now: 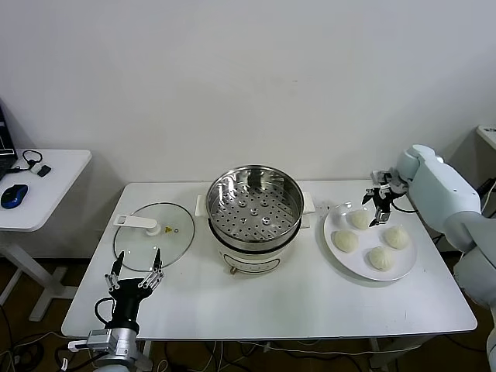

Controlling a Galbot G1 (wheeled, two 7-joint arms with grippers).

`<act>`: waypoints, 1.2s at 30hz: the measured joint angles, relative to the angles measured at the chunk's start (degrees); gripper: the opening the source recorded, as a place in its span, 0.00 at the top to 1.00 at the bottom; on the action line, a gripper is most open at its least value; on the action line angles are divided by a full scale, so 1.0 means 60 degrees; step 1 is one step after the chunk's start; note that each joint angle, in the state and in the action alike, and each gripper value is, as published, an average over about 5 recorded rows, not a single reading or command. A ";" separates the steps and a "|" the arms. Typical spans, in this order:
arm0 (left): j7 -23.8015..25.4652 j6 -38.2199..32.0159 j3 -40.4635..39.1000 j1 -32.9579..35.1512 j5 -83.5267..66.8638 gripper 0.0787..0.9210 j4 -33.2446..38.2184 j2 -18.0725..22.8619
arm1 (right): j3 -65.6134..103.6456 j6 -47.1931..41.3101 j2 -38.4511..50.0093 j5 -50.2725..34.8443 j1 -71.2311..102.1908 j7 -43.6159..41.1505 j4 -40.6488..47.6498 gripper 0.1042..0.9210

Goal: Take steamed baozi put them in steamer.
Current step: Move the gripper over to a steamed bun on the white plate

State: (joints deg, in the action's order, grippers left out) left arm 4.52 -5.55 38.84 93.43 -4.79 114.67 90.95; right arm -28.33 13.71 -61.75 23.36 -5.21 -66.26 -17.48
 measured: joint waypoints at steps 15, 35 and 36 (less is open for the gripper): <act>0.0000 -0.0101 -0.0033 0.0183 -0.0127 0.12 -0.0002 -0.0003 | 0.1267 0.0098 -0.0444 0.1286 0.0168 0.0497 0.0799 0.12; -0.0021 -0.0106 -0.0033 0.0280 -0.0235 0.12 0.0041 0.0000 | 0.2042 0.0020 -0.0636 0.1840 0.0216 0.0592 0.1090 0.29; -0.0023 -0.0106 -0.0033 0.0283 -0.0238 0.12 0.0041 0.0003 | 0.2048 0.0035 -0.0624 0.1841 0.0216 0.0581 0.1075 0.30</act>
State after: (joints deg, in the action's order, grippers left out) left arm 4.38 -6.18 38.64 95.13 -6.22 114.91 90.96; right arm -16.04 13.92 -65.49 34.41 -3.91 -62.77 -11.03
